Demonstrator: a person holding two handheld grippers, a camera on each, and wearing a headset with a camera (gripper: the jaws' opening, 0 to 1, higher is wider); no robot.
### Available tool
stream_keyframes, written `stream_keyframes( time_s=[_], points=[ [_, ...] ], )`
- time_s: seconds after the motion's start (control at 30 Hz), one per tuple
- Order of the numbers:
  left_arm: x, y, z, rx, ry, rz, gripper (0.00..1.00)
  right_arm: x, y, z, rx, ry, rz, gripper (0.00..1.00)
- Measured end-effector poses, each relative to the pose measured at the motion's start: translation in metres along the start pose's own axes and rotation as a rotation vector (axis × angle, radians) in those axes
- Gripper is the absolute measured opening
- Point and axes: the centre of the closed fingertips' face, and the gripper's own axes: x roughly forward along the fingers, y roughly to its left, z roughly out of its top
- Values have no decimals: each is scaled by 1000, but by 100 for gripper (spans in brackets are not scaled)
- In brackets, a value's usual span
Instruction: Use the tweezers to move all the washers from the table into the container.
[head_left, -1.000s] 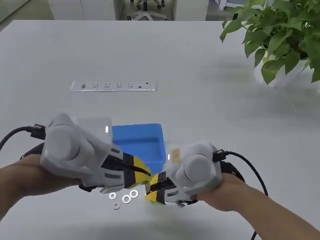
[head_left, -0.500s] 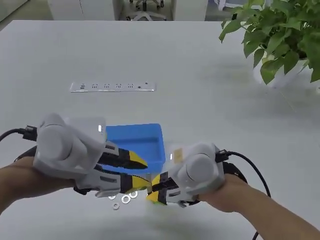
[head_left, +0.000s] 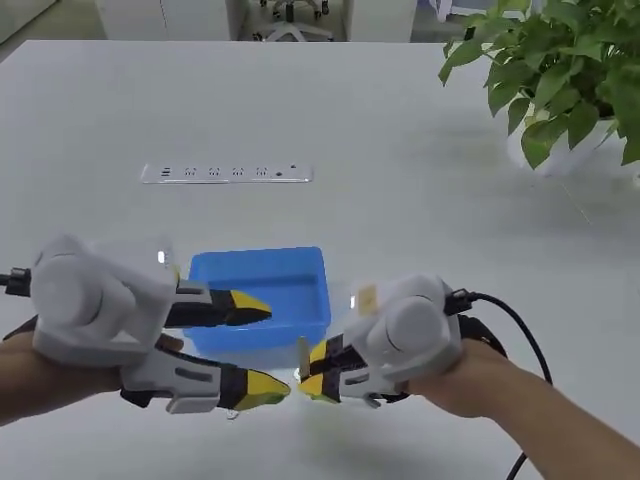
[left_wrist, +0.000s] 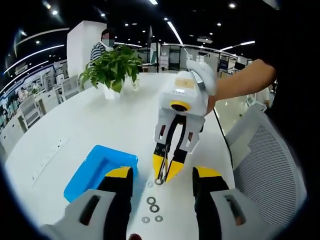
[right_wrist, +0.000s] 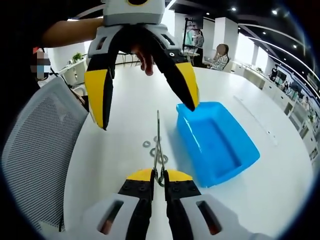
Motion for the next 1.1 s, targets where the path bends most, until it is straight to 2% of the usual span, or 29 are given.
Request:
stream_keyframes(
  time_s=[0.37, 0.57, 0.83, 1.1],
  points=[
    [-18, 5, -8, -45, -10, 54, 72, -13, -7, 23, -22, -38, -15, 9],
    [-25, 2, -12, -76, -21, 66, 76, -17, -13, 32, -39, -42, -22, 9],
    [-34, -2, -16, -106, -35, 71, 82, -21, -27, 45, -53, -61, -31, 9],
    [-44, 3, -17, -122, -51, 94, 87, -21, -46, 52, -63, -85, -45, 9]
  ],
)
